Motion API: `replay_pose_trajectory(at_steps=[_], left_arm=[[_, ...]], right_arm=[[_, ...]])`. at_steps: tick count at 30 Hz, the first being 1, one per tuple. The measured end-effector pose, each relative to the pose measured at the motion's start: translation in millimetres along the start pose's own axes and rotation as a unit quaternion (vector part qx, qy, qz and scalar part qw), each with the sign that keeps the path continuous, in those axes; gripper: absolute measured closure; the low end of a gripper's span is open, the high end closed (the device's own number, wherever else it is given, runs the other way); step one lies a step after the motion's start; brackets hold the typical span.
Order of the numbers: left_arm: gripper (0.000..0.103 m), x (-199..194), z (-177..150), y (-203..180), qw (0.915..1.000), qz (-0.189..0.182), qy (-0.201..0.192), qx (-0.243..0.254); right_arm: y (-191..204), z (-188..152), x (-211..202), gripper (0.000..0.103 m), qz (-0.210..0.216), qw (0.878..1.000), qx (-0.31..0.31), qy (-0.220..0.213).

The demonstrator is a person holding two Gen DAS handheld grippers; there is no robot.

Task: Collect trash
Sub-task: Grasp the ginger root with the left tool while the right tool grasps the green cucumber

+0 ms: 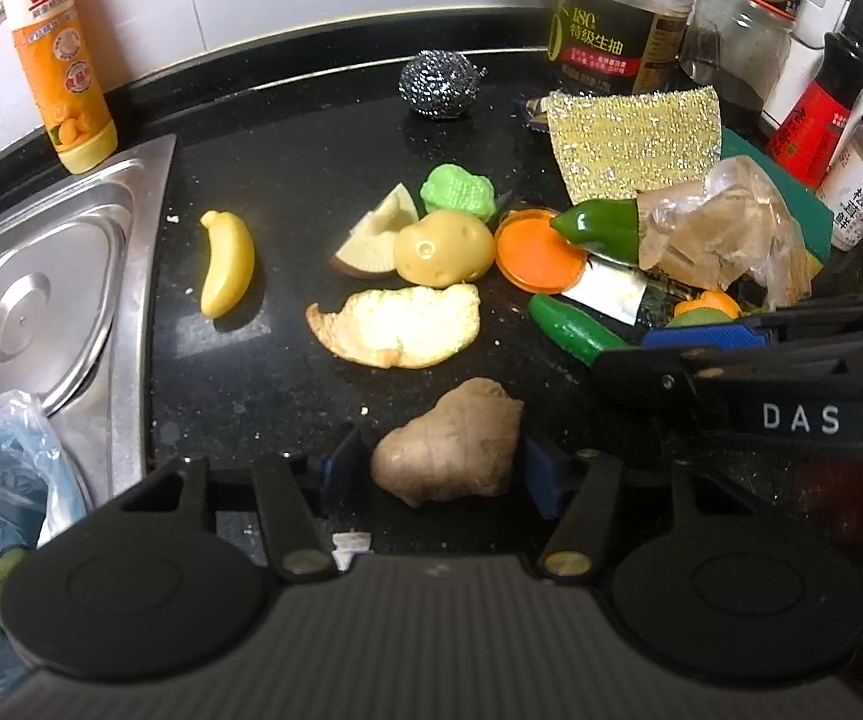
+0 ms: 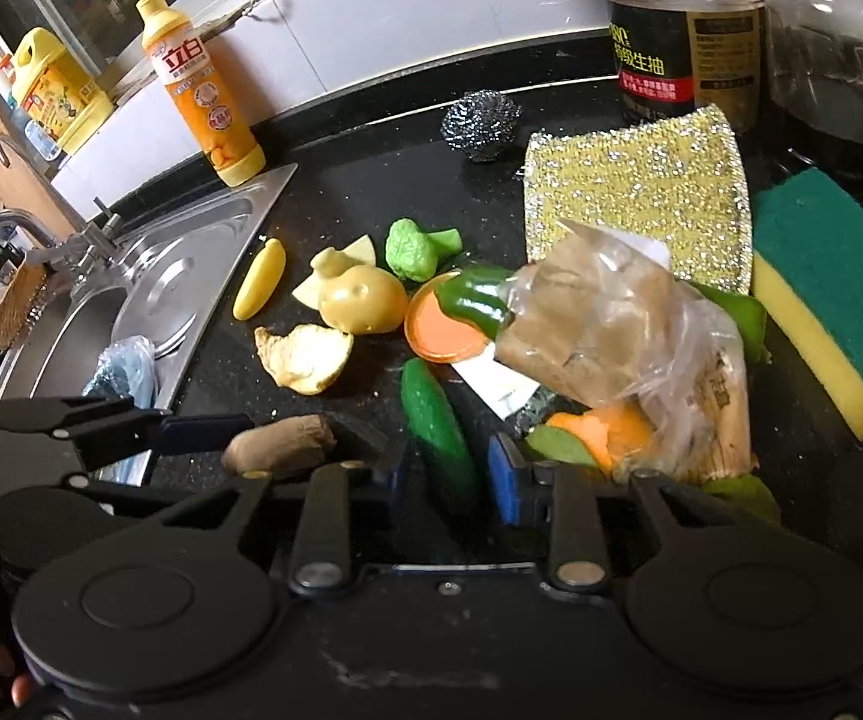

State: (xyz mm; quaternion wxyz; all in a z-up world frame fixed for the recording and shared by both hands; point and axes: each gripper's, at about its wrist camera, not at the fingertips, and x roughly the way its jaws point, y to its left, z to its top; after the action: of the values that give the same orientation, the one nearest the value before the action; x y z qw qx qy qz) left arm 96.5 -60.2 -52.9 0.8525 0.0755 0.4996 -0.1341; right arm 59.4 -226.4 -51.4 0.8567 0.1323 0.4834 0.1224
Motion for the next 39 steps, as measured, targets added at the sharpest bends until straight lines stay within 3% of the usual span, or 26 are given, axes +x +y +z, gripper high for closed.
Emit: replay_pose_trajectory(at_steps=[3, 5, 20, 30, 39], left_arm=[[0.052, -0.9, -1.8, -1.7, 1.0, -0.003, -0.004, 0.008], [0.053, -1.8, -3.6, -2.7, 0.9999, -0.002, -0.008, 0.013], [0.053, -37.7, -4.8, 12.5, 0.9985, -0.017, -0.051, 0.008], [0.053, -72.3, -17.8, 43.7, 0.9961, -0.019, -0.085, -0.008], [0.053, -99.5, -40.3, 104.7, 0.9933, 0.0, -0.105, -0.05]], right_arm=[[2.5, 0.3, 2.3, 0.075, -0.001, 1.0, -0.003, -0.002], [5.2, -1.4, 3.9, 0.084, -0.001, 1.0, -0.008, 0.001], [17.5, -1.7, -28.0, 0.086, 0.015, 0.998, 0.036, -0.041], [66.7, 6.8, -45.0, 0.086, 0.041, 0.997, 0.021, -0.063], [135.8, 12.2, -36.4, 0.086, 0.075, 0.995, -0.011, -0.058]])
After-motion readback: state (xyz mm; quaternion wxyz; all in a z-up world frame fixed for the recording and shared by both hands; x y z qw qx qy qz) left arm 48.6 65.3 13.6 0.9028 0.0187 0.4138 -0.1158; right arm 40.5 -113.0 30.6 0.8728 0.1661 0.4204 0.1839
